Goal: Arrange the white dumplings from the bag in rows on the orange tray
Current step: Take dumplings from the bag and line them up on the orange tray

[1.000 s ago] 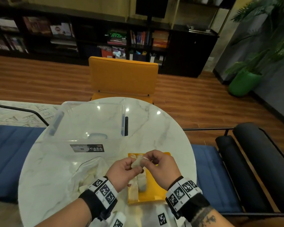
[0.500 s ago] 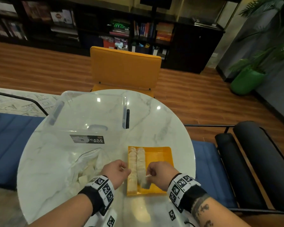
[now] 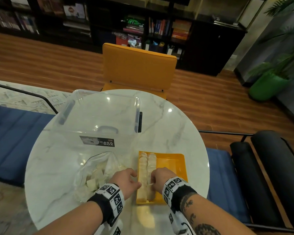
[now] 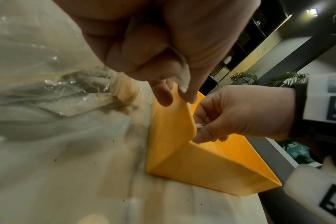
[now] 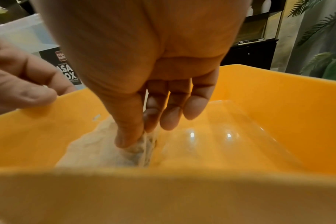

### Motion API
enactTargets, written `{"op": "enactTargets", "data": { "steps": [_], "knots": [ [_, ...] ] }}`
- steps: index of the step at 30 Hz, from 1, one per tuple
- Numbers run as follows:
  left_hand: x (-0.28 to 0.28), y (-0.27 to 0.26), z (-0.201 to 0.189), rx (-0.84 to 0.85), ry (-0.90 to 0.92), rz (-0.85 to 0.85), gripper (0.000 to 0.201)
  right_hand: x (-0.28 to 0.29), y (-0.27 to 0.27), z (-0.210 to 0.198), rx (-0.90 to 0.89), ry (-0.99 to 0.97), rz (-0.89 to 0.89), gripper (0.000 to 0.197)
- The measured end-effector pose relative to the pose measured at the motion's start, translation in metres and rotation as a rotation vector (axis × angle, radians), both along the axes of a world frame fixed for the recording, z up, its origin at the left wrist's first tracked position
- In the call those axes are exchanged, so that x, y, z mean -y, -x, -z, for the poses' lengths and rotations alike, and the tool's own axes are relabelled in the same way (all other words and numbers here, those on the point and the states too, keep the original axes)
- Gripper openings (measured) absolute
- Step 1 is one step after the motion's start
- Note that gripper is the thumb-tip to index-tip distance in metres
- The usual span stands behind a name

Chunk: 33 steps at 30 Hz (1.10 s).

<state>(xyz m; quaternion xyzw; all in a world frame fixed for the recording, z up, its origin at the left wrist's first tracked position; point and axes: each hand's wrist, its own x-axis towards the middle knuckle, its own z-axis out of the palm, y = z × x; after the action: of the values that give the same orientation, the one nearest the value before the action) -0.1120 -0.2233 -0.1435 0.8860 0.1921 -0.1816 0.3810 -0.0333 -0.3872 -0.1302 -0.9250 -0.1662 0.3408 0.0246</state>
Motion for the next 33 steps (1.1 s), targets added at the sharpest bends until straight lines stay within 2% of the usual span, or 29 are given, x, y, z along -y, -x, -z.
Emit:
{"op": "enactTargets", "data": {
  "steps": [9, 13, 15, 18, 20, 21, 23, 25, 27, 30, 33],
  "knots": [
    [-0.001, -0.001, 0.001, -0.014, 0.039, -0.003, 0.037, -0.006, -0.010, 0.003, 0.015, 0.063, -0.019, 0.018],
    [-0.002, -0.003, -0.005, -0.004, 0.084, -0.049, 0.020, -0.002, -0.009, 0.003, 0.040, 0.024, 0.023, 0.017],
    [-0.003, -0.006, -0.009, 0.010, 0.220, -0.131, 0.013, 0.001, -0.008, -0.003, 0.044, -0.021, 0.072, 0.021],
    [-0.004, -0.013, -0.021, -0.011, 0.640, -0.415, 0.013, 0.005, -0.007, -0.018, 0.070, -0.165, 0.152, 0.021],
    [-0.002, -0.015, -0.032, -0.013, 0.879, -0.549, 0.018, 0.006, -0.002, -0.030, 0.054, -0.356, 0.228, 0.017],
    [-0.001, -0.016, -0.037, -0.003, 0.956, -0.565, 0.025, 0.005, 0.002, -0.036, 0.018, -0.469, 0.286, 0.019],
    [0.004, -0.019, -0.045, 0.043, 1.028, -0.512, 0.041, 0.002, 0.010, -0.048, -0.069, -0.632, 0.403, 0.036],
    [0.010, -0.021, -0.048, 0.121, 0.993, -0.405, 0.060, 0.000, 0.015, -0.052, -0.109, -0.663, 0.460, 0.045],
    [0.015, -0.023, -0.048, 0.214, 0.868, -0.271, 0.077, -0.001, 0.018, -0.055, -0.102, -0.702, 0.521, 0.039],
    [0.024, -0.023, -0.051, 0.329, 0.671, -0.123, 0.086, 0.001, 0.020, -0.064, -0.091, -0.784, 0.633, 0.032],
    [0.032, -0.021, -0.058, 0.383, 0.554, -0.032, 0.095, 0.006, 0.022, -0.068, -0.079, -0.831, 0.649, 0.019]
  ]
}}
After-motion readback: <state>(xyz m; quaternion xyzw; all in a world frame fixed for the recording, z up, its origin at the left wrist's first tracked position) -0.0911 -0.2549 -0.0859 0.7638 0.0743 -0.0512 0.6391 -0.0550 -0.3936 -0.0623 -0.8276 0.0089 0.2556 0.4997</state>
